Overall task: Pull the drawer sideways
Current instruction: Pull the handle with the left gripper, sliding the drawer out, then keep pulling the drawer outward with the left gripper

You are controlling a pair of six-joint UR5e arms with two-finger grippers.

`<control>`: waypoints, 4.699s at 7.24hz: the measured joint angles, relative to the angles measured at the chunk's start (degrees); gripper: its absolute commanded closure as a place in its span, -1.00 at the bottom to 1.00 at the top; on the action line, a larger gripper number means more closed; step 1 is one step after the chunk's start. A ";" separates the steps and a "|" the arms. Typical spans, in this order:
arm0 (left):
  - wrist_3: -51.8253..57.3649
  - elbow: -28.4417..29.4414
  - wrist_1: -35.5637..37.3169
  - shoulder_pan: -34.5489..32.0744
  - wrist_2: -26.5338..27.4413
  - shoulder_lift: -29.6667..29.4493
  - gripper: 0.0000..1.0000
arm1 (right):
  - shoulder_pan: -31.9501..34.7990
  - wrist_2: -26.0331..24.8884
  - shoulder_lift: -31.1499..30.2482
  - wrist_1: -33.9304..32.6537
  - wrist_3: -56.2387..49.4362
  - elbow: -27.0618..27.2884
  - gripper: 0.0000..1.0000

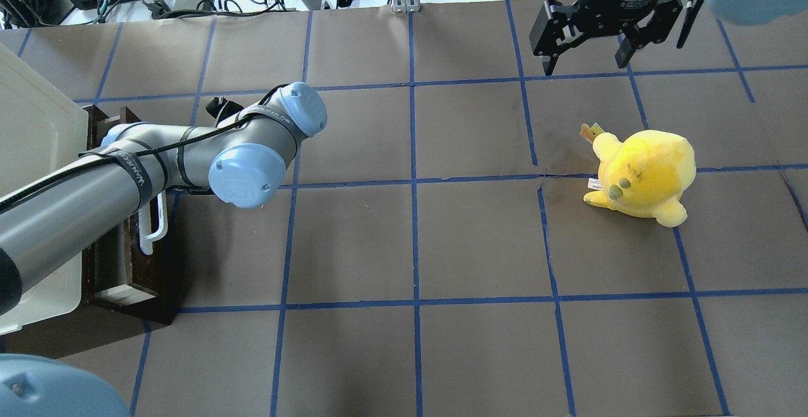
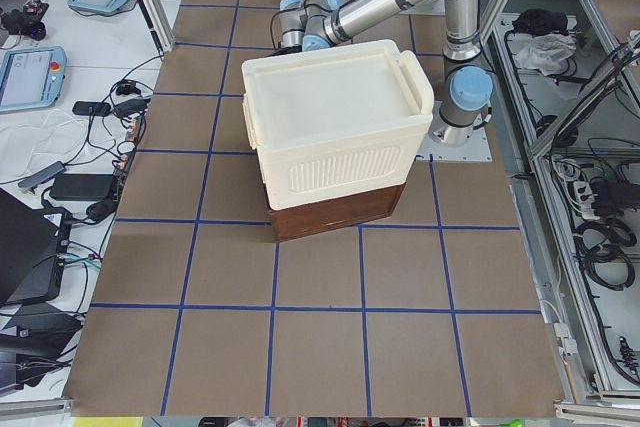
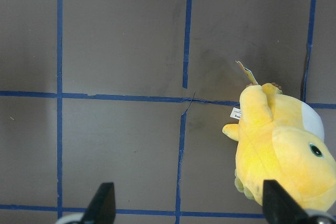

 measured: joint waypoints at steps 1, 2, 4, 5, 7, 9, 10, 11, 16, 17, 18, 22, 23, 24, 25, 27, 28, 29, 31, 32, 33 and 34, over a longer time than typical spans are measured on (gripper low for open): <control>-0.02 0.22 -0.04 -1.47 -0.36 0.16 0.50 | 0.00 0.00 0.00 0.00 0.00 0.00 -1.00; 0.00 0.76 -0.08 -2.81 -0.77 0.08 0.50 | 0.00 0.00 0.00 0.00 0.00 0.00 -1.00; 0.11 2.71 -0.69 -4.50 -2.92 -0.05 0.49 | 0.00 0.00 0.00 0.00 0.00 0.00 -1.00; 0.14 3.19 -0.83 -5.06 -4.09 -0.10 0.49 | 0.00 0.00 0.00 0.00 0.00 0.00 -1.00; 0.15 3.42 -0.90 -5.59 -4.99 -0.19 0.49 | 0.00 0.00 0.00 0.00 0.00 0.00 -1.00; 0.17 3.45 -0.92 -5.79 -5.06 -0.13 0.49 | 0.00 0.00 0.00 0.00 0.00 0.00 -1.00; 0.21 3.44 -0.99 -5.79 -5.00 0.07 0.49 | 0.00 0.00 0.00 0.00 0.00 0.00 -1.00; 0.25 3.42 -1.01 -5.74 -4.87 0.30 0.49 | 0.00 0.00 0.00 0.00 0.00 0.00 -1.00; 2.45 3.10 -0.57 -5.21 -4.96 0.77 0.49 | 0.00 0.00 0.00 0.00 -0.01 0.00 -1.00; 2.50 3.03 -0.59 -5.18 -4.97 0.78 0.49 | 0.00 0.00 0.00 0.00 -0.02 0.00 -1.00; 2.51 3.00 -0.61 -5.14 -4.96 0.78 0.49 | 0.00 0.00 0.00 0.00 -0.04 0.00 -1.00; 2.54 2.94 -0.90 -4.97 -4.83 0.78 0.49 | 0.00 0.00 0.00 0.00 0.00 0.00 -1.00; 2.58 2.94 -0.93 -4.93 -4.79 0.79 0.49 | 0.00 0.00 0.00 0.00 -0.02 0.00 -1.00; 2.60 2.93 -0.95 -4.91 -4.72 0.81 0.45 | 0.00 0.00 0.00 0.00 -0.06 0.00 -1.00; 2.61 2.93 -0.95 -4.90 -4.66 0.84 0.29 | 0.00 0.00 0.00 0.00 -0.06 0.00 -1.00; 2.62 2.90 -0.95 -4.89 -4.60 0.87 -0.12 | 0.00 0.00 0.00 0.00 -0.01 0.00 -1.00; 2.55 2.82 -0.95 -4.89 -4.57 0.86 -0.39 | 0.00 0.00 0.00 0.00 0.00 0.00 -1.00; 2.38 2.64 -0.95 -4.88 -4.54 0.85 -0.52 | 0.00 0.00 0.00 0.00 0.00 0.00 -1.00; 2.16 2.27 -0.89 -4.87 -4.48 0.87 -0.78 | 0.00 0.00 0.00 0.00 0.00 0.00 -1.00; 2.14 2.22 -0.85 -4.88 -4.46 0.87 -0.85 | 0.00 0.00 0.00 0.00 0.00 0.00 -1.00; 2.22 2.22 -0.72 -4.89 -4.45 0.90 -0.85 | 0.00 0.00 0.00 0.00 0.00 0.00 -1.00; 2.47 2.42 -0.40 -4.89 -4.45 1.02 -0.85 | 0.00 0.00 0.00 0.00 0.00 0.00 -1.00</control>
